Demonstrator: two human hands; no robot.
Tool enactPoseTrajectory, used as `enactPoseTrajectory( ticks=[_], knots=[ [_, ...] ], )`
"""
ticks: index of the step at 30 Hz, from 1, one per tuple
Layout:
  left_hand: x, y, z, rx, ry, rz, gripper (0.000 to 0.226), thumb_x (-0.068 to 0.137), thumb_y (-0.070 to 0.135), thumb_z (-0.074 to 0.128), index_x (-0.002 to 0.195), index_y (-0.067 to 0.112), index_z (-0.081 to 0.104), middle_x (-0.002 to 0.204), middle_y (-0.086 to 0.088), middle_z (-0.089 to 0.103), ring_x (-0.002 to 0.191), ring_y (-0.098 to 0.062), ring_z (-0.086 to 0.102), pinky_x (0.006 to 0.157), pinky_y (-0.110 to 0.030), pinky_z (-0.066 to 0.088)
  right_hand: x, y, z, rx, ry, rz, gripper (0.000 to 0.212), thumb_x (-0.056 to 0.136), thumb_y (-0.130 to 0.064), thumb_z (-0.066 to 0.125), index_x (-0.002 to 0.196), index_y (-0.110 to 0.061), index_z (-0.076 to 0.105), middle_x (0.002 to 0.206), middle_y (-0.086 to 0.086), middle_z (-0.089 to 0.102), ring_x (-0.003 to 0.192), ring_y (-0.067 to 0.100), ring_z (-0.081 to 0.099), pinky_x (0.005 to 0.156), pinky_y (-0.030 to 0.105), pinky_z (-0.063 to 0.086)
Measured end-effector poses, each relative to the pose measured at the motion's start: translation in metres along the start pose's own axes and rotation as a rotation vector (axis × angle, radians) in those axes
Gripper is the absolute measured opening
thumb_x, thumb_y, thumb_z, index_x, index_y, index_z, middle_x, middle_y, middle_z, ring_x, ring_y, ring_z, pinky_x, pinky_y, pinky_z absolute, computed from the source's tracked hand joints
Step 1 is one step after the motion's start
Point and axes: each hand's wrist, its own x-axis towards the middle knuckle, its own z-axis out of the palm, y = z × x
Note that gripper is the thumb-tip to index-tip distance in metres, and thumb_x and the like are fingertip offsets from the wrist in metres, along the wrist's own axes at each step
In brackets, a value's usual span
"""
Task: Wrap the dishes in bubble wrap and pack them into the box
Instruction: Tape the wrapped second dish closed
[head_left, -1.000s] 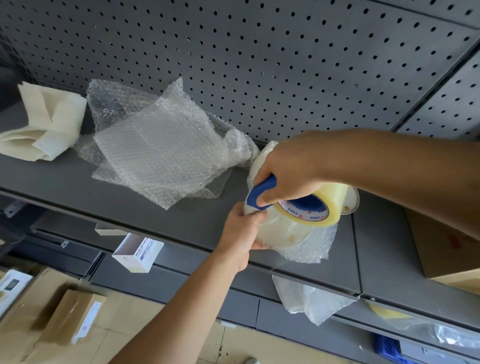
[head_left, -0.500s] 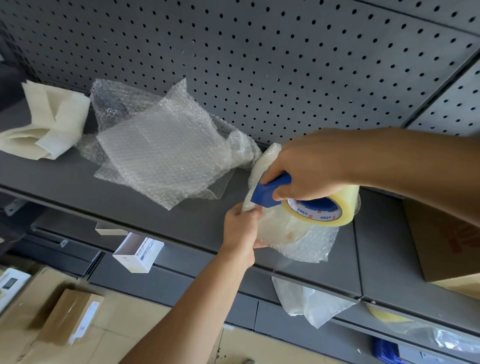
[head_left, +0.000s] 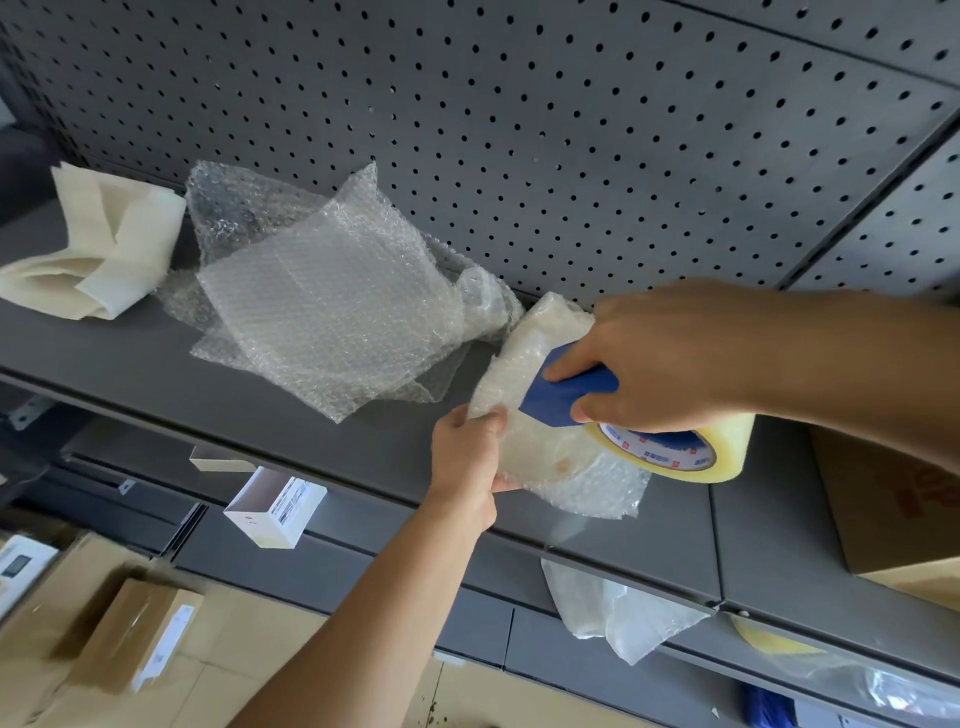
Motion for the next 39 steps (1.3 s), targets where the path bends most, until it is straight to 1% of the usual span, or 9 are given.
enactPoseTrajectory(
  ticks=[6,12,21,23,25,28,30,33,39],
  knots=[
    [-0.001,0.002,-0.001,-0.008,0.001,0.004,0.014,0.099,0.014,0.06,0.107,0.017,0.072,0.106,-0.012,0.076,0.092,-0.032,0.074,0.068,-0.05,0.063,-0.015,0.008,0.005,0.086,-0.02,0.035,0.041,0.094,-0.063,0.044,0.135,-0.066,0.043,0.081,-0.019,0.045,0.076,0.006,0.051,0.075,0.033,0.048],
    [-0.005,0.001,-0.005,-0.056,-0.005,-0.007,0.018,0.1,0.015,0.058,0.115,0.018,0.068,0.112,-0.01,0.074,0.099,-0.034,0.073,0.065,-0.048,0.063,-0.025,0.008,0.013,0.08,-0.044,0.031,0.042,0.096,-0.066,0.035,0.137,-0.072,0.029,0.095,-0.015,0.041,0.08,0.008,0.05,0.076,0.034,0.046],
    [-0.02,0.004,-0.02,-0.223,-0.41,-0.145,0.052,0.087,-0.001,0.042,0.137,0.003,0.058,0.136,-0.023,0.062,0.121,-0.042,0.062,0.101,-0.067,0.048,-0.028,0.014,0.006,0.005,-0.05,-0.002,0.038,0.095,-0.066,0.035,0.133,-0.072,0.033,0.085,-0.016,0.034,0.068,-0.001,0.035,0.064,0.031,0.031],
    [-0.021,0.009,-0.021,-0.229,-0.47,-0.153,0.047,0.095,0.011,0.045,0.14,0.007,0.058,0.139,-0.022,0.061,0.125,-0.04,0.06,0.104,-0.069,0.044,-0.028,0.016,0.005,-0.01,-0.049,-0.007,0.039,0.095,-0.066,0.035,0.134,-0.072,0.033,0.086,-0.016,0.035,0.067,-0.001,0.034,0.063,0.03,0.03],
    [-0.02,0.014,-0.019,-0.178,-0.518,-0.142,0.047,0.104,0.043,0.046,0.141,0.016,0.059,0.139,-0.016,0.063,0.128,-0.037,0.06,0.106,-0.069,0.042,-0.027,0.018,0.005,-0.012,-0.053,-0.008,0.04,0.095,-0.066,0.035,0.134,-0.072,0.033,0.085,-0.017,0.033,0.067,-0.001,0.035,0.065,0.031,0.033],
    [-0.014,0.022,-0.011,0.064,-0.438,-0.126,0.067,0.09,0.075,0.05,0.136,0.028,0.063,0.129,-0.007,0.071,0.118,-0.029,0.069,0.102,-0.061,0.051,-0.028,0.019,0.005,-0.027,-0.055,-0.016,0.04,0.095,-0.067,0.035,0.135,-0.071,0.034,0.086,-0.016,0.033,0.067,0.001,0.037,0.068,0.032,0.036],
    [-0.009,0.025,-0.008,0.191,-0.318,-0.141,0.081,0.071,0.078,0.072,0.135,0.029,0.062,0.126,-0.003,0.072,0.111,-0.028,0.072,0.098,-0.055,0.055,-0.028,0.018,0.006,-0.032,-0.051,-0.025,0.037,0.095,-0.065,0.035,0.132,-0.069,0.038,0.087,-0.014,0.037,0.067,0.002,0.04,0.067,0.033,0.039],
    [0.006,0.022,-0.008,0.216,-0.198,-0.139,0.101,0.05,0.08,0.079,0.137,0.033,0.06,0.133,0.001,0.068,0.118,-0.026,0.067,0.103,-0.052,0.051,-0.027,0.017,0.009,-0.019,-0.051,-0.024,0.037,0.095,-0.065,0.035,0.131,-0.068,0.04,0.092,-0.013,0.04,0.073,0.005,0.045,0.07,0.034,0.044],
    [0.001,0.02,-0.006,0.183,-0.131,-0.125,0.084,0.068,0.09,0.056,0.128,0.033,0.066,0.12,0.002,0.074,0.109,-0.021,0.071,0.104,-0.046,0.052,-0.026,0.016,0.016,-0.044,-0.046,-0.05,0.038,0.095,-0.063,0.036,0.132,-0.067,0.041,0.095,-0.01,0.04,0.07,0.005,0.045,0.064,0.03,0.039]
  ],
)
